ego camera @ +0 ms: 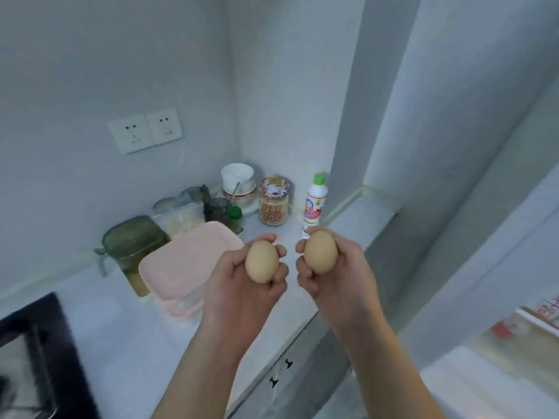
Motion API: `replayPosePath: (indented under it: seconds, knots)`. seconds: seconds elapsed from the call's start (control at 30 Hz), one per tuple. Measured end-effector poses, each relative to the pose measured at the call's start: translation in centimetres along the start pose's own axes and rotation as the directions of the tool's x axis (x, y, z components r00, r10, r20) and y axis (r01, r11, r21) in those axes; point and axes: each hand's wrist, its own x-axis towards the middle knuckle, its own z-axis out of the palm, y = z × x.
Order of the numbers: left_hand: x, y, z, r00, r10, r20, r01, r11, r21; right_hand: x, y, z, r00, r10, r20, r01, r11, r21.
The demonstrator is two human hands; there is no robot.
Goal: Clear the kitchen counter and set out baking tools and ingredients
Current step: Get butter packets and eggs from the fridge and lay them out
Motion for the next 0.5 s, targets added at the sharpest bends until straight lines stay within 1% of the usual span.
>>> replayPosePath:
  seconds: [0.07,0.13,0.17,0.23,0.27,0.37,0.5]
  knots:
    - [-1.1,0.9,-1.2,0.99,0.109,-0.094,-0.112,0.993,-0.026,1.4,1.0,1.3,0.989,0.102,0.106,-0.097,0.994,-0.053]
    - [-1.9,1.0,-1.9,0.971,0.174,-0.163,-0.18,0.983,-0.022,2.2,2.0,1.9,0.974,0.161,0.161,-0.149,0.986,-0.08]
    - [-2.7,1.0,-2.4,0.948,0.23,-0.219,-0.24,0.97,-0.023,2.6,2.7,2.3,0.959,0.198,0.205,-0.182,0.979,-0.093]
    - [-3.8,0.9,-3.0,0.899,0.316,-0.303,-0.338,0.941,-0.021,3.0,4.0,2.9,0.935,0.226,0.273,-0.206,0.973,-0.1]
    - [-4.7,0.9,-3.6,0.865,0.358,-0.351,-0.388,0.921,-0.016,3.0,4.8,3.4,0.918,0.25,0.308,-0.227,0.968,-0.108]
    - [-7.3,1.1,-4.6,0.789,0.412,-0.455,-0.459,0.888,0.008,2.5,6.7,5.0,0.878,0.3,0.373,-0.273,0.954,-0.124]
    - [-10.8,1.7,-5.8,0.7,0.475,-0.533,-0.545,0.838,0.031,1.0,9.4,7.6,0.801,0.39,0.453,-0.341,0.921,-0.189]
